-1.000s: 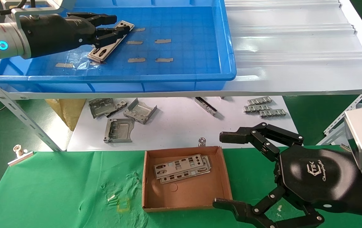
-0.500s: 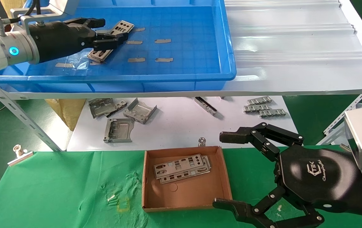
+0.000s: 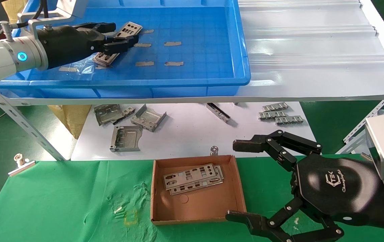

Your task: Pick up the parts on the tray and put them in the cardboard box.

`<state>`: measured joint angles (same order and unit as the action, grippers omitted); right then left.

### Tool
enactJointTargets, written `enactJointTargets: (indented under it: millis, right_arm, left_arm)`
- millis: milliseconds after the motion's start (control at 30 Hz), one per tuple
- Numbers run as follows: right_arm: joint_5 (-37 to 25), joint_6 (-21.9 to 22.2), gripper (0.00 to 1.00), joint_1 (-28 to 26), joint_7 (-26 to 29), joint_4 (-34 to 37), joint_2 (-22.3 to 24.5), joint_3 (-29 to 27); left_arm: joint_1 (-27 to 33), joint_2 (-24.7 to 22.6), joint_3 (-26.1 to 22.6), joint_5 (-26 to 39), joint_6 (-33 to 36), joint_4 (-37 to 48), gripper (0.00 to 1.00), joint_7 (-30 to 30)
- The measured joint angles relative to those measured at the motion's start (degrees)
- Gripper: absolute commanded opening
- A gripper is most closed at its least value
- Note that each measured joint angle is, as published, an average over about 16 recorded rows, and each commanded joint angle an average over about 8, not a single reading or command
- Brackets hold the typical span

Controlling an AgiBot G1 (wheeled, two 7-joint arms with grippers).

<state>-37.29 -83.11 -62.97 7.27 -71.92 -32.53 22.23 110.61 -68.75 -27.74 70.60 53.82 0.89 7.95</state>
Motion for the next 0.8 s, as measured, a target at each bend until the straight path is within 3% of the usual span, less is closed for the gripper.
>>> enactJointTargets:
  millis: [800]
  right_arm:
    - [0.00, 0.00, 1.00, 0.00, 0.00, 0.00, 0.00, 0.01]
  left_arm:
    - [0.38, 0.03, -0.56, 0.80, -1.71, -1.43, 0.00, 1.78]
